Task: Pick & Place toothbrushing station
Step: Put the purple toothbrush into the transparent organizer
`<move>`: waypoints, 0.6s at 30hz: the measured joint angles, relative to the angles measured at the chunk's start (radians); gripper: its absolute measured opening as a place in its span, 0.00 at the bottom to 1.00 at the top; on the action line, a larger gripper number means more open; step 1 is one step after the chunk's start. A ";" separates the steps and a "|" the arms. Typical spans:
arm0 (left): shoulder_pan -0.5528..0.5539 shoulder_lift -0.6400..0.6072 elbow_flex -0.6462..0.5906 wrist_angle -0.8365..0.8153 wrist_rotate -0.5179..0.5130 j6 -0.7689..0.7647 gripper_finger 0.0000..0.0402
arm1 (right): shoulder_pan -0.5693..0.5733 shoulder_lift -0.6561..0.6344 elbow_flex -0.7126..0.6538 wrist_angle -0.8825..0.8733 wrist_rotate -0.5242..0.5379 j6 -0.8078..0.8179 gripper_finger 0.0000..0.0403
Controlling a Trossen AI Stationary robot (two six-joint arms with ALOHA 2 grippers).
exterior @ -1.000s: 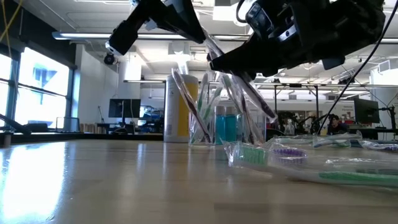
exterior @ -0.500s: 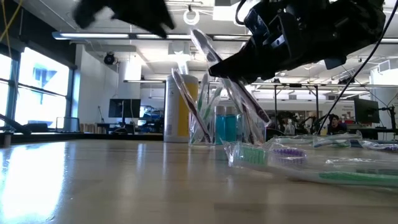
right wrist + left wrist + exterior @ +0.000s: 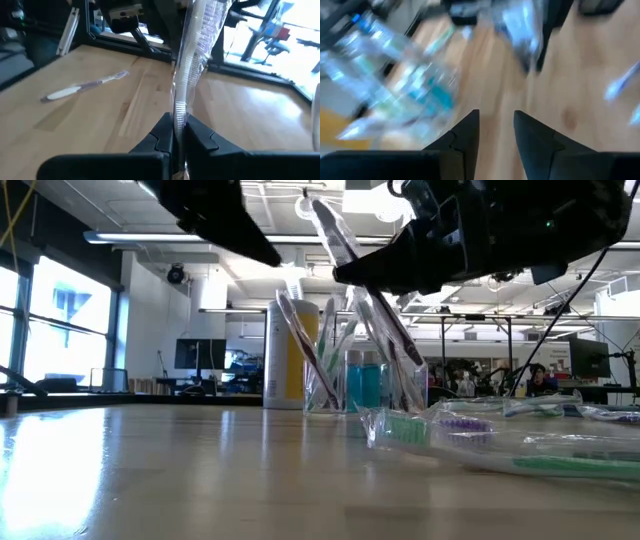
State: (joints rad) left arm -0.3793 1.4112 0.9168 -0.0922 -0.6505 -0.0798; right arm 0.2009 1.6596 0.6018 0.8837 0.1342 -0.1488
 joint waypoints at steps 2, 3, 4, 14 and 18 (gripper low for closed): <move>0.026 -0.003 -0.087 0.243 0.083 0.041 0.29 | 0.018 0.000 0.000 0.007 0.047 -0.039 0.03; 0.040 -0.004 -0.128 0.361 0.136 0.056 0.29 | 0.026 0.000 0.000 0.012 0.071 -0.055 0.03; 0.053 -0.004 -0.166 0.472 0.189 0.074 0.29 | 0.033 0.000 0.000 0.018 0.094 -0.068 0.03; 0.160 0.020 -0.292 0.807 0.395 0.037 0.29 | 0.046 0.000 0.000 0.034 0.160 -0.091 0.03; 0.180 0.032 -0.292 0.822 0.397 -0.014 0.29 | 0.046 0.000 0.000 0.036 0.162 -0.091 0.03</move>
State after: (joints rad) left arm -0.1992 1.4428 0.6243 0.7299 -0.2531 -0.0937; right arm 0.2466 1.6596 0.6018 0.9195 0.2962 -0.2394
